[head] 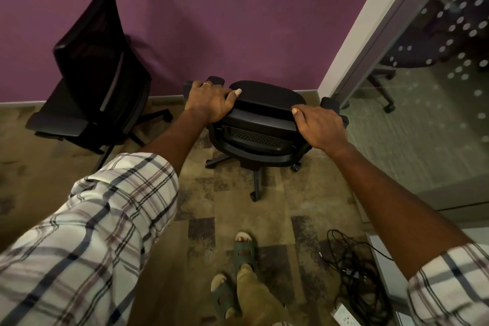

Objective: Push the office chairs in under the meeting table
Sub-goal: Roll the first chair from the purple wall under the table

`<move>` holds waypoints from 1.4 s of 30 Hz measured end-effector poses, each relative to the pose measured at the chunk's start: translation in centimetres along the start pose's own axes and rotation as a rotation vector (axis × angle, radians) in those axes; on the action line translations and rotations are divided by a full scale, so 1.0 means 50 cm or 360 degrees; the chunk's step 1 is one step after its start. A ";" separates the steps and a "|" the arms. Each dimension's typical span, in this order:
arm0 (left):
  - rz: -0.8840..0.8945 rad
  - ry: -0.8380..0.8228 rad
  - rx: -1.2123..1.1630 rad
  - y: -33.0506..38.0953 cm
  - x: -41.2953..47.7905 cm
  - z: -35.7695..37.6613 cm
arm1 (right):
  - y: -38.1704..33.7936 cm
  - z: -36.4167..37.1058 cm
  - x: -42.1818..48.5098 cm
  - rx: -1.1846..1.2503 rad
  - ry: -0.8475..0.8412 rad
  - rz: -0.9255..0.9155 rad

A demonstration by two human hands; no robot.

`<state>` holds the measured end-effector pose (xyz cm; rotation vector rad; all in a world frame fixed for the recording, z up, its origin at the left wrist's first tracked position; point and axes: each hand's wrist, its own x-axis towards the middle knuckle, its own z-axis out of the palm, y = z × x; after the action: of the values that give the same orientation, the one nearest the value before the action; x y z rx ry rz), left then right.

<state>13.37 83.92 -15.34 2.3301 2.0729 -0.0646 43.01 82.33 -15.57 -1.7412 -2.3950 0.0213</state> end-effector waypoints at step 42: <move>-0.1187 -0.0127 -0.0340 0.365 -0.568 0.031 | 0.082 -0.020 -0.227 0.0312 -0.0022 -0.1035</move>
<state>28.17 53.55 -15.81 1.3176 2.6149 0.0502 50.38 72.82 -16.61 -0.8290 -2.7365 0.1715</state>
